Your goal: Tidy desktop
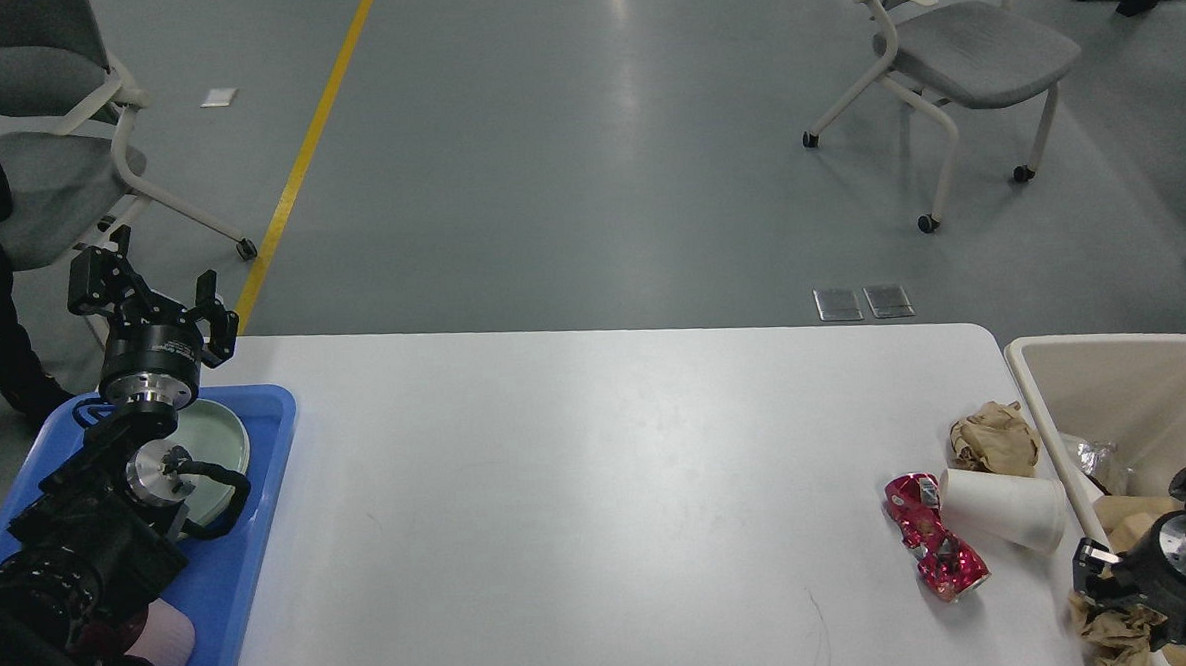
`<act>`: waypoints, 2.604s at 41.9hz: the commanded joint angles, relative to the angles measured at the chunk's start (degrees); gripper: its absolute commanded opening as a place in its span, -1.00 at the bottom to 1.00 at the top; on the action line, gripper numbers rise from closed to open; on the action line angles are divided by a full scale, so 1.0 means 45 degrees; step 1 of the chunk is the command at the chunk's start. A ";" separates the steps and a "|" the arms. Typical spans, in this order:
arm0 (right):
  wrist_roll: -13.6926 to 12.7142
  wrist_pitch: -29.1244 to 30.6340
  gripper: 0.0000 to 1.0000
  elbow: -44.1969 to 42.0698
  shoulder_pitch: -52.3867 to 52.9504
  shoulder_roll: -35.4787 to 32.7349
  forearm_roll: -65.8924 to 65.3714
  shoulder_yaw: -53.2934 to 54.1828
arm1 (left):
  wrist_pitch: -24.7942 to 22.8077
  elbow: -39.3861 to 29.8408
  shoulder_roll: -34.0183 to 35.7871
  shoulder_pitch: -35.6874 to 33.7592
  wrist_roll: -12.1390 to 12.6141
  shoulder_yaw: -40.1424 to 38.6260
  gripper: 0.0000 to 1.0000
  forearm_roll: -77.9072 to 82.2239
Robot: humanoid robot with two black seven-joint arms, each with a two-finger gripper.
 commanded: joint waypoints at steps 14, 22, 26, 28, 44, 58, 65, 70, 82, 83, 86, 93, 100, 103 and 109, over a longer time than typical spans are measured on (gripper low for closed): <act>-0.0045 0.0611 -1.00 0.1254 0.3740 -0.1877 0.0717 -0.0120 | 0.0000 0.0000 0.0000 0.0000 0.0000 0.0000 0.94 0.0000; -0.0045 0.2387 -1.00 0.1273 0.7293 -0.2502 0.0717 -0.0179 | 0.0000 0.0000 0.0000 0.0000 0.0000 0.0000 0.94 0.0000; -0.0045 0.3675 -1.00 0.1273 0.9653 -0.2542 0.0737 -0.0063 | 0.0000 0.0000 0.0000 0.0000 0.0000 0.0000 0.94 0.0000; -0.0045 0.3854 -1.00 0.1273 1.0380 -0.2484 0.0814 -0.0003 | 0.0000 0.0000 0.0000 0.0000 0.0000 0.0000 0.94 0.0000; -0.0045 0.1710 -1.00 0.0472 1.1596 -0.1975 0.1870 0.0369 | 0.0000 0.0000 0.0000 0.0000 0.0000 0.0000 0.94 0.0000; -0.0026 -0.4053 0.56 -0.2318 0.4080 -0.2034 0.1831 0.0368 | 0.0000 0.0000 0.0000 0.0000 0.0000 0.0000 0.94 0.0000; -0.0006 -0.4270 1.00 -0.3493 0.1364 -0.1098 0.1889 0.0563 | 0.0000 0.0000 0.0000 0.0000 0.0000 0.0000 0.94 0.0000; -0.0006 -0.4290 1.00 -0.3551 0.0229 -0.0707 0.1870 0.0544 | 0.0000 0.0000 0.0000 0.0000 0.0000 0.0000 0.94 0.0000; 0.0013 -0.4251 1.00 -0.3747 0.0479 0.0035 0.1889 0.0466 | 0.0000 0.0000 0.0000 0.0000 0.0000 0.0000 0.94 0.0000; 0.0013 -0.4212 1.00 -0.3708 0.0694 0.0094 0.1889 0.0465 | 0.0000 0.0000 0.0000 0.0000 0.0000 0.0000 0.94 0.0000; 0.0014 -0.4114 1.00 -0.3532 0.1650 0.0153 0.1909 0.0388 | 0.0000 0.0000 0.0000 0.0000 0.0000 0.0000 0.94 0.0000; 0.0014 -0.2925 1.00 -0.2459 0.4538 0.0465 0.1909 -0.0547 | 0.0000 0.0000 0.0000 0.0000 0.0000 0.0000 0.94 0.0000; 0.0033 -0.0602 1.00 -0.0897 0.8601 0.1831 0.1909 -0.3029 | 0.0000 0.0000 0.0000 0.0000 0.0000 0.0000 0.94 0.0000; 0.0033 0.0686 1.00 -0.0213 0.9989 0.2359 0.1909 -0.3440 | 0.0000 0.0000 0.0000 0.0000 0.0000 0.0000 0.94 0.0000; 0.0052 0.3812 1.00 0.1252 1.2744 0.3511 0.1948 -0.4065 | 0.0000 0.0000 0.0000 0.0000 0.0000 0.0000 0.94 0.0000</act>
